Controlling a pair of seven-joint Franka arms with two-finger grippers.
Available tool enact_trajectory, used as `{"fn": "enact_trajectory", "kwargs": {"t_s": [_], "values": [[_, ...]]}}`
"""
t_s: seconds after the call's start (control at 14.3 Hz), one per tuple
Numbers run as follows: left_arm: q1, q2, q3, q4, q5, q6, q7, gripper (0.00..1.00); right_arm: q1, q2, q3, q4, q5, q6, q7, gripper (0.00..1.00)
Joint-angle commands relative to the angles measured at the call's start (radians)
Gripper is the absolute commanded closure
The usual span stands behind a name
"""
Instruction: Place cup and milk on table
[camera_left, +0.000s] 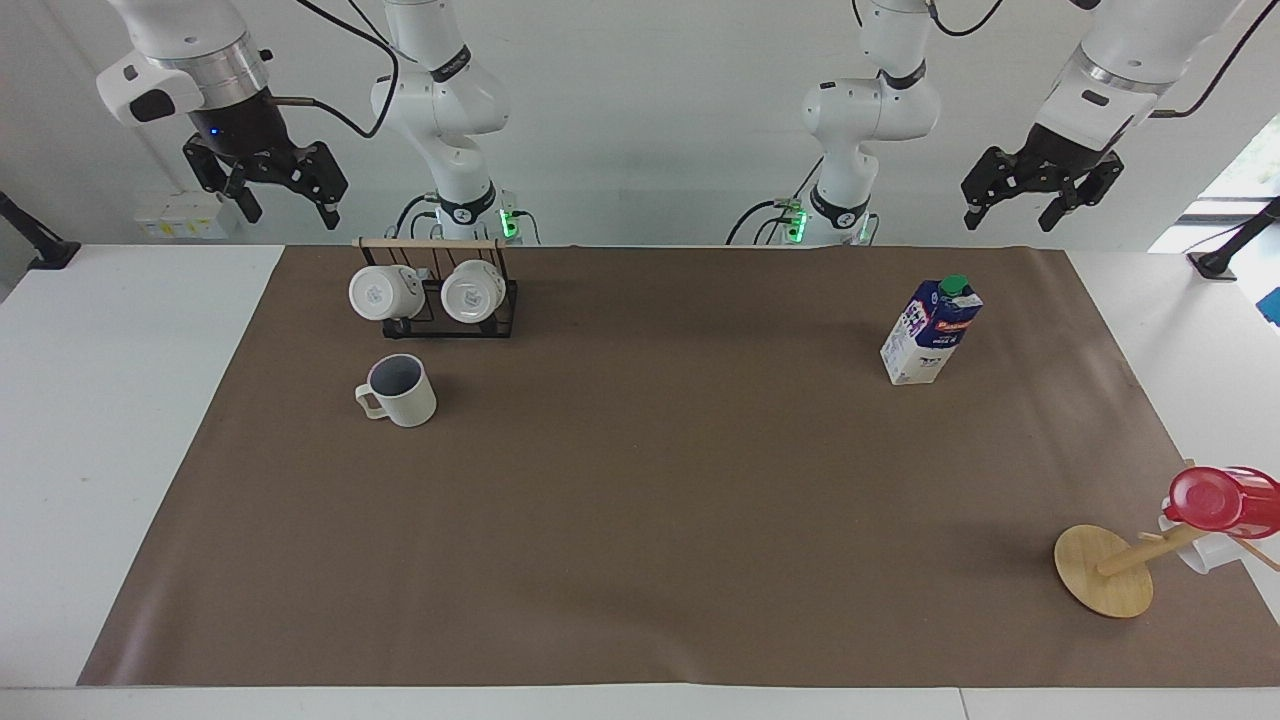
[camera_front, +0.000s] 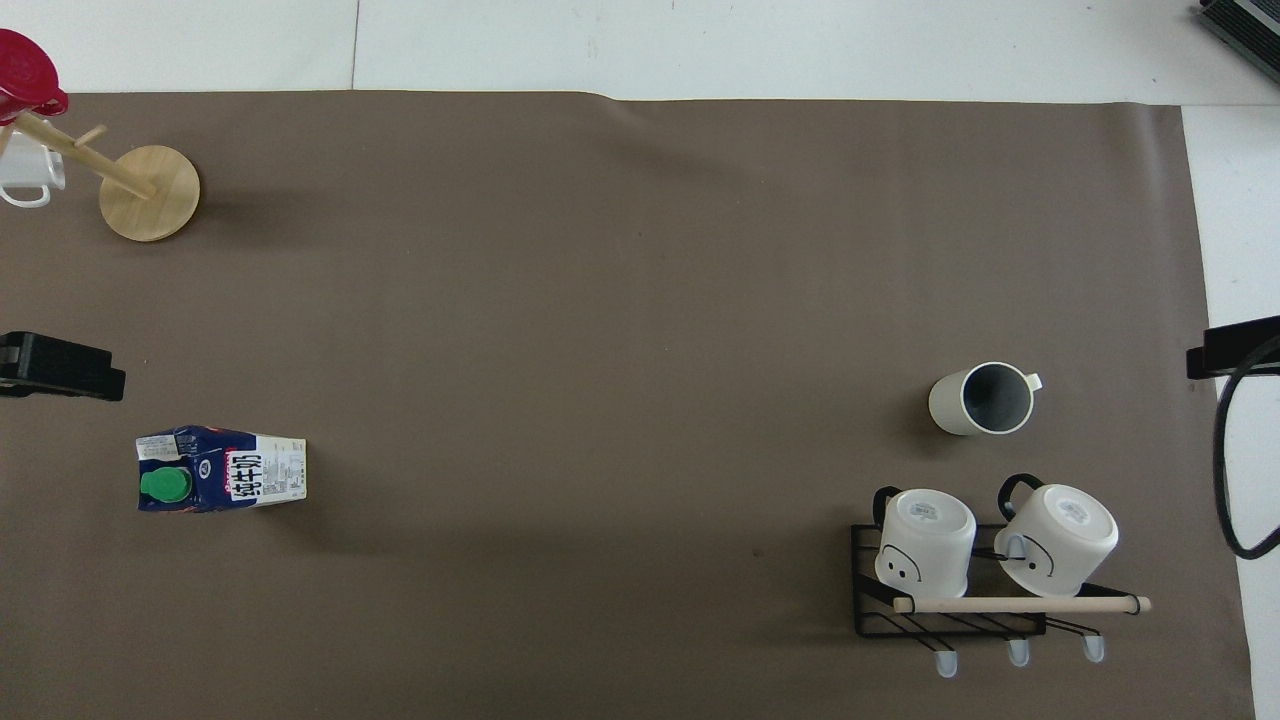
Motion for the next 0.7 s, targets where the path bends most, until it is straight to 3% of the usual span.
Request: {"fn": "enact_trajectory", "kwargs": {"t_s": [0.0,0.63], "values": [[0.012,-0.002,-0.005,0.015,-0.003,-0.020,0.006,0.00,-0.009,-0.026,0.004,-0.035,0.003,0.006,-0.011,0.00],[0.012,-0.002,-0.005,0.015,-0.003,-0.020,0.006,0.00,-0.011,-0.031,0.004,-0.041,0.000,0.002,-0.011,0.00]]}}
